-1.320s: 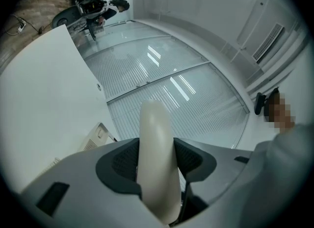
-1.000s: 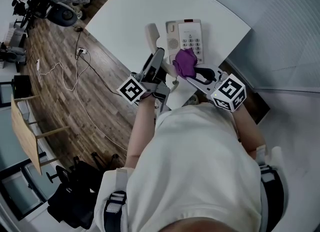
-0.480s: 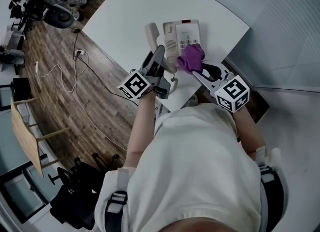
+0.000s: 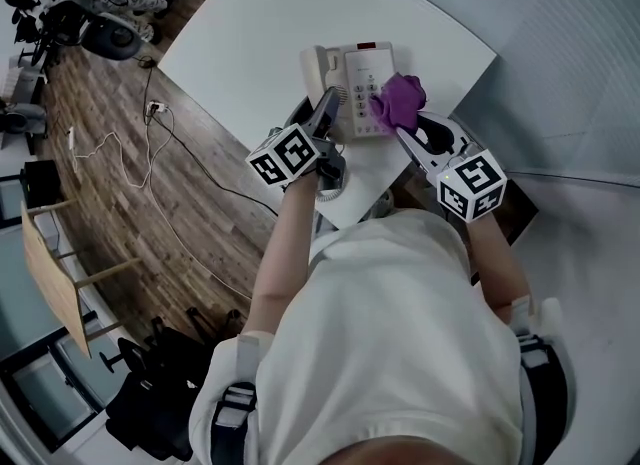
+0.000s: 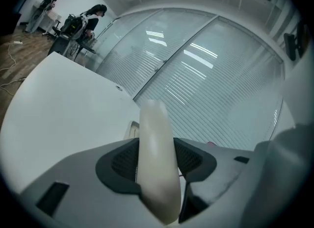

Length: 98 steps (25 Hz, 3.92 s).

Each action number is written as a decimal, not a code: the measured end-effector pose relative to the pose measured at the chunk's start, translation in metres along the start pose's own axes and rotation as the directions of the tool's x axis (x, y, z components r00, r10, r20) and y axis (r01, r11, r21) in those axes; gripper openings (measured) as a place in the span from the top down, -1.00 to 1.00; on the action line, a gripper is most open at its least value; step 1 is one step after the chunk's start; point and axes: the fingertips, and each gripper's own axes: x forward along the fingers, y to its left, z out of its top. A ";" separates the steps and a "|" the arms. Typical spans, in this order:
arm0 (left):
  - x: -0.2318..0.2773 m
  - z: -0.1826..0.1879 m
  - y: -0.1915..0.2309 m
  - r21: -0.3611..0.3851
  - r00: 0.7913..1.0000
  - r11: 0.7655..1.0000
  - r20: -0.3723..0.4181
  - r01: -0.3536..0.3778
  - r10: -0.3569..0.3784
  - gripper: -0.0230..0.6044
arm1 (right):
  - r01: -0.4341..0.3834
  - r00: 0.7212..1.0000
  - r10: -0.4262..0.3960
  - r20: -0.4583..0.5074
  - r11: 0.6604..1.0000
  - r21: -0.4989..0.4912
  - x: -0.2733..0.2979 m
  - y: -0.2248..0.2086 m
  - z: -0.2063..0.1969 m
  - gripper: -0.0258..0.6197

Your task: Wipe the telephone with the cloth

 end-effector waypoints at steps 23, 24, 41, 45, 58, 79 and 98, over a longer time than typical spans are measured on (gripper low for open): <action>0.031 -0.031 0.023 0.264 0.955 0.937 -0.129 -0.228 0.269 0.21 | -0.053 0.998 0.054 -0.017 0.997 0.058 0.001 -0.001 -0.003 0.51; 0.030 -0.030 0.021 0.271 0.954 0.934 -0.124 -0.233 0.273 0.21 | -0.055 0.998 0.056 -0.020 0.997 0.056 0.000 -0.001 -0.002 0.51; -0.013 -0.011 0.004 0.192 0.976 0.958 -0.018 -0.211 0.218 0.18 | -0.049 0.999 0.049 0.009 0.998 0.033 0.022 0.006 0.016 0.51; -0.040 -0.006 -0.003 0.148 0.979 0.968 0.025 -0.202 0.200 0.43 | -0.001 1.000 0.000 0.031 0.999 0.041 0.022 0.013 0.020 0.51; -0.125 -0.032 -0.020 0.096 0.993 0.988 -0.019 -0.118 0.120 0.86 | 0.025 0.999 -0.026 0.038 1.000 0.018 -0.005 0.092 0.007 0.51; -0.240 -0.097 -0.057 0.200 0.993 0.980 -0.115 0.012 0.012 0.86 | 0.125 0.989 -0.128 0.072 0.991 0.056 -0.075 0.196 -0.037 0.51; -0.318 -0.138 -0.051 0.192 0.995 0.980 -0.072 -0.048 0.063 0.86 | 0.068 0.997 -0.067 0.037 0.997 -0.035 -0.110 0.271 -0.065 0.51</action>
